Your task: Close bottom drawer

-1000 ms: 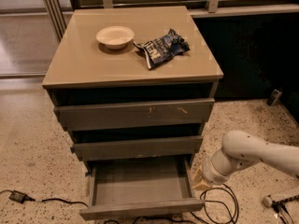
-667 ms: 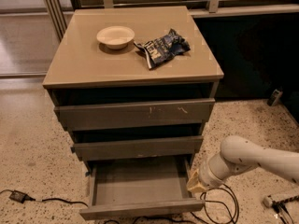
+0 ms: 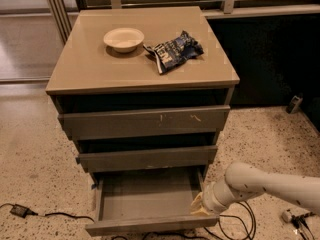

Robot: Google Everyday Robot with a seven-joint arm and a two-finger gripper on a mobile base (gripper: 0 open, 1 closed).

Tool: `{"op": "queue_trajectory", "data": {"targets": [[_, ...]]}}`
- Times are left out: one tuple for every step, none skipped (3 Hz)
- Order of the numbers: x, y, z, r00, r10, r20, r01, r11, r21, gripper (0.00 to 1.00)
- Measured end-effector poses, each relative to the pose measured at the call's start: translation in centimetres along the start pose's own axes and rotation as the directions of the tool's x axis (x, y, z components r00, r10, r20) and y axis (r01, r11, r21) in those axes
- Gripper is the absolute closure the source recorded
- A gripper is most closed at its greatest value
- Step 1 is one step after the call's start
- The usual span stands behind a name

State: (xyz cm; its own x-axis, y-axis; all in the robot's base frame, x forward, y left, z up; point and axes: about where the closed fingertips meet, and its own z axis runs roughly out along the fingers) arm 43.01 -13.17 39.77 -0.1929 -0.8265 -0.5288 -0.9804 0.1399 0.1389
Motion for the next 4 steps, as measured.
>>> {"op": "queue_trajectory", "data": {"targets": [[1.9,0.4,3.8,1.000,0.017,0.003,-0.017,0.9997,0.016,1.00],[4.3,-0.2,7.2,0.999,0.049,0.003,-0.049,0.9978,0.045,1.00],[4.3,-0.2,7.2,0.999,0.049,0.003,-0.049,0.9978,0.045,1.00],[4.1,0.1,8.8,1.000,0.030,-0.004,-0.030,0.9993,0.021,1.00]]}}
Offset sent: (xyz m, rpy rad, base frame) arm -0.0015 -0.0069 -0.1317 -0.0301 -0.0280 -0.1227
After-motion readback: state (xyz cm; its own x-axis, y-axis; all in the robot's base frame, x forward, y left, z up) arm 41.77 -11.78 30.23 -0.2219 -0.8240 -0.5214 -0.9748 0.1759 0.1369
